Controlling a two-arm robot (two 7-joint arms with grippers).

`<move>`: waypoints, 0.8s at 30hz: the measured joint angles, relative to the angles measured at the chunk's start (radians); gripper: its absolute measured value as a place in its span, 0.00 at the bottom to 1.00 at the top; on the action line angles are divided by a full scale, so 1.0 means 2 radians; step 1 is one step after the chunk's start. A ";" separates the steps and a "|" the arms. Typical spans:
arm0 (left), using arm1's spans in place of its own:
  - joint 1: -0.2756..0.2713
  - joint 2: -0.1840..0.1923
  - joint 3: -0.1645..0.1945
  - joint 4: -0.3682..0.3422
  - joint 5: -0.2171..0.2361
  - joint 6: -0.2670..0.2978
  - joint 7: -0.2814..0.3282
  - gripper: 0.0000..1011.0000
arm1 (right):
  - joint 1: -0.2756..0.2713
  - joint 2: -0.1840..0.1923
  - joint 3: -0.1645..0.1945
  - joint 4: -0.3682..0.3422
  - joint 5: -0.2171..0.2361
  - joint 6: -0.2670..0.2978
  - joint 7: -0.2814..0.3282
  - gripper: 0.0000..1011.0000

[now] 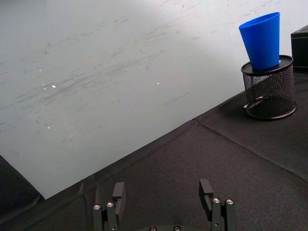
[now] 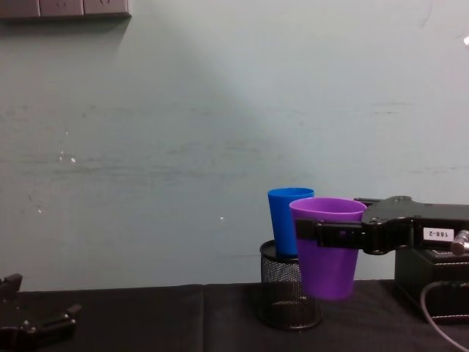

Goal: Pick up one cup with a gripper and tap it against the other cup.

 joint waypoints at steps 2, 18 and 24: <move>0.000 0.000 0.000 0.000 0.000 0.000 0.000 0.99 | 0.000 0.000 0.000 0.000 0.000 0.000 0.000 0.72; 0.000 0.000 0.000 0.000 0.000 0.000 0.000 0.99 | -0.001 0.000 0.000 0.000 -0.001 -0.001 0.000 0.72; 0.000 0.000 0.000 0.000 0.000 0.000 0.000 0.99 | -0.001 0.000 0.000 0.000 -0.001 -0.001 0.000 0.72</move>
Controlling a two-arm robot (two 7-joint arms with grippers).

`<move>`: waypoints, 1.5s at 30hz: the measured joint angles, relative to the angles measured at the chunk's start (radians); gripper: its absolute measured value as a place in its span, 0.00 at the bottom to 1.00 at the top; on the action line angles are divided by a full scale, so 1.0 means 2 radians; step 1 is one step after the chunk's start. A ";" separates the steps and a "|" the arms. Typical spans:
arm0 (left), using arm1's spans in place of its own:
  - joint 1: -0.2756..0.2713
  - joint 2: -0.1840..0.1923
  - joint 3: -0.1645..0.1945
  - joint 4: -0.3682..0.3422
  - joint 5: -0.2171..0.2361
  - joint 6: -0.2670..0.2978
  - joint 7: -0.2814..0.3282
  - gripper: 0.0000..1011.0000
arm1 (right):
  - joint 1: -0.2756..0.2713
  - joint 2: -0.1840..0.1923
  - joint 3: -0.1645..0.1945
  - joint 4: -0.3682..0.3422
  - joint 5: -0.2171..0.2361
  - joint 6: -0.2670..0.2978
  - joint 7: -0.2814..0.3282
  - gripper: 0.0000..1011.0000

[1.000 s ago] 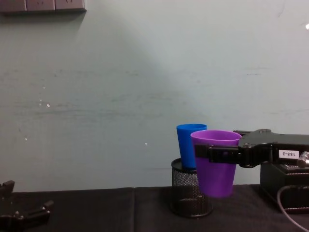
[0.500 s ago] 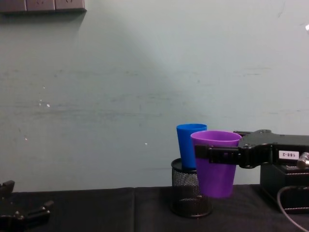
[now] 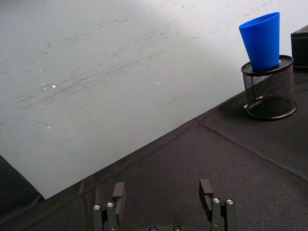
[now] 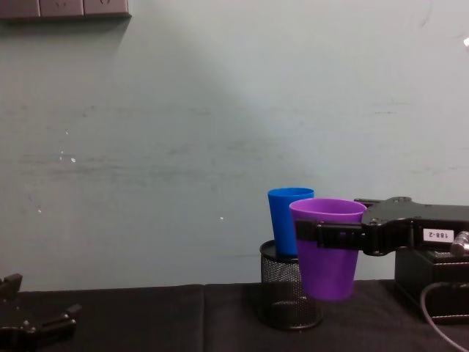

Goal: Pick up one cup with a gripper and tap it against the other cup.

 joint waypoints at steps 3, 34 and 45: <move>0.000 0.000 0.000 0.000 0.000 0.000 0.000 0.99 | 0.000 0.000 0.000 0.000 0.000 0.000 0.000 0.72; 0.000 0.000 0.000 0.000 0.000 0.000 0.000 0.99 | 0.000 0.000 0.000 0.000 0.000 0.000 0.000 0.72; 0.000 0.000 0.000 0.000 0.000 0.000 0.000 0.99 | 0.000 0.000 0.000 0.000 0.000 0.000 0.000 0.72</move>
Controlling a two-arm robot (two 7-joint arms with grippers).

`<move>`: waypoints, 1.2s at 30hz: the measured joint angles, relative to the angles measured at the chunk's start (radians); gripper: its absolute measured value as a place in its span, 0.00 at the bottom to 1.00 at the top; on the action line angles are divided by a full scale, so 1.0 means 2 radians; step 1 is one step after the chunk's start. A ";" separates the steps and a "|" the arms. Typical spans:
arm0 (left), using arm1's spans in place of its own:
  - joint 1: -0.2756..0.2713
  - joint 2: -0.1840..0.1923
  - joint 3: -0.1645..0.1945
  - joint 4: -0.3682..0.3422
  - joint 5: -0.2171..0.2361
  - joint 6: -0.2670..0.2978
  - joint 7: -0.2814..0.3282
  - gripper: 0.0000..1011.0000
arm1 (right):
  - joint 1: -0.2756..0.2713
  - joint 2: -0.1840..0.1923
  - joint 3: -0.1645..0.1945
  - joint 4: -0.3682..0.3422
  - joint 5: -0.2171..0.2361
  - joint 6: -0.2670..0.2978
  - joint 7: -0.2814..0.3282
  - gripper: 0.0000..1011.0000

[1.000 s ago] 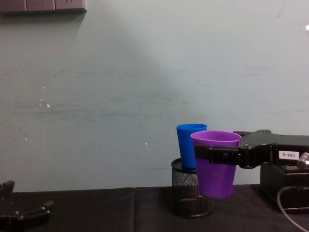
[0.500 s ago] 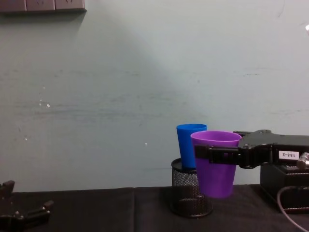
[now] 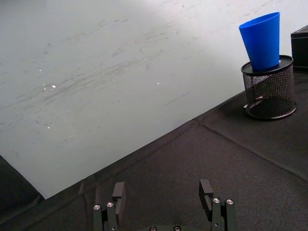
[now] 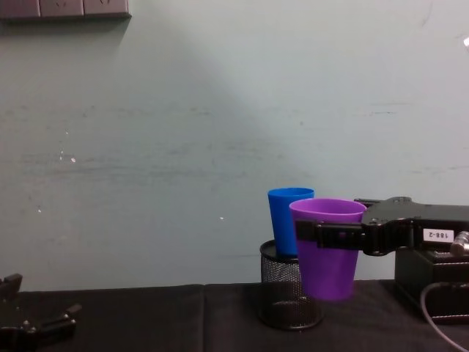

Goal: Pick up one cup with a gripper and tap it against the other cup.

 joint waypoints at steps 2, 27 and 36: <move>0.000 0.000 0.000 0.000 0.000 0.000 0.000 0.99 | 0.000 0.000 0.000 0.000 0.000 0.000 0.000 0.72; 0.000 0.000 0.000 0.000 0.000 0.000 0.000 0.99 | 0.074 -0.044 -0.023 0.109 -0.010 -0.010 -0.005 0.72; 0.000 0.000 0.000 0.000 0.000 0.000 0.000 0.99 | 0.112 -0.082 -0.024 0.190 -0.013 -0.024 -0.009 0.72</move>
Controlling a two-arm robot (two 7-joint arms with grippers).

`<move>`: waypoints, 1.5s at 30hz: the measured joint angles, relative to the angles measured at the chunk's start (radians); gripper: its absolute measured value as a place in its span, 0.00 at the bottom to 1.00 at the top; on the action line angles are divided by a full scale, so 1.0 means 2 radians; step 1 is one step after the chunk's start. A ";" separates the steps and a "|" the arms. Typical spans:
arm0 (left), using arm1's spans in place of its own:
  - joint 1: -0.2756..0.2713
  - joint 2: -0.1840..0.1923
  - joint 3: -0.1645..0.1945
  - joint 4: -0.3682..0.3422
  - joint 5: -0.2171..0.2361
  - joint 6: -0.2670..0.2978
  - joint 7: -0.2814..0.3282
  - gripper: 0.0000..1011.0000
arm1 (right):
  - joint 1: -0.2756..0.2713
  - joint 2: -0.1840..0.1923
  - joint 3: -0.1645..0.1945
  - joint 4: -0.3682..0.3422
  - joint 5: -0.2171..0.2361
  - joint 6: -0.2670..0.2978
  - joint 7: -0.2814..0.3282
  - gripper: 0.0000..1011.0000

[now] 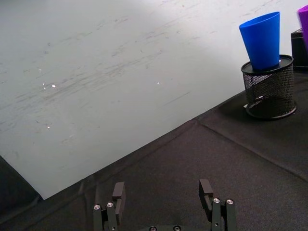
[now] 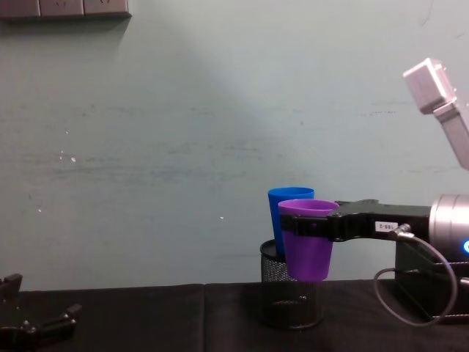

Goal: Pick up one cup with a gripper and tap it against the other cup.

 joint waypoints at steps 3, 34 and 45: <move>0.000 0.000 0.000 0.000 0.000 0.000 0.000 0.99 | 0.011 -0.011 0.000 0.025 -0.005 -0.007 -0.002 0.72; 0.000 0.000 0.000 0.000 0.000 0.000 0.000 0.99 | 0.094 -0.076 0.023 0.188 -0.045 -0.066 0.012 0.72; 0.000 0.000 0.000 0.000 0.000 0.000 0.000 0.99 | 0.106 -0.088 0.033 0.216 -0.054 -0.076 0.017 0.72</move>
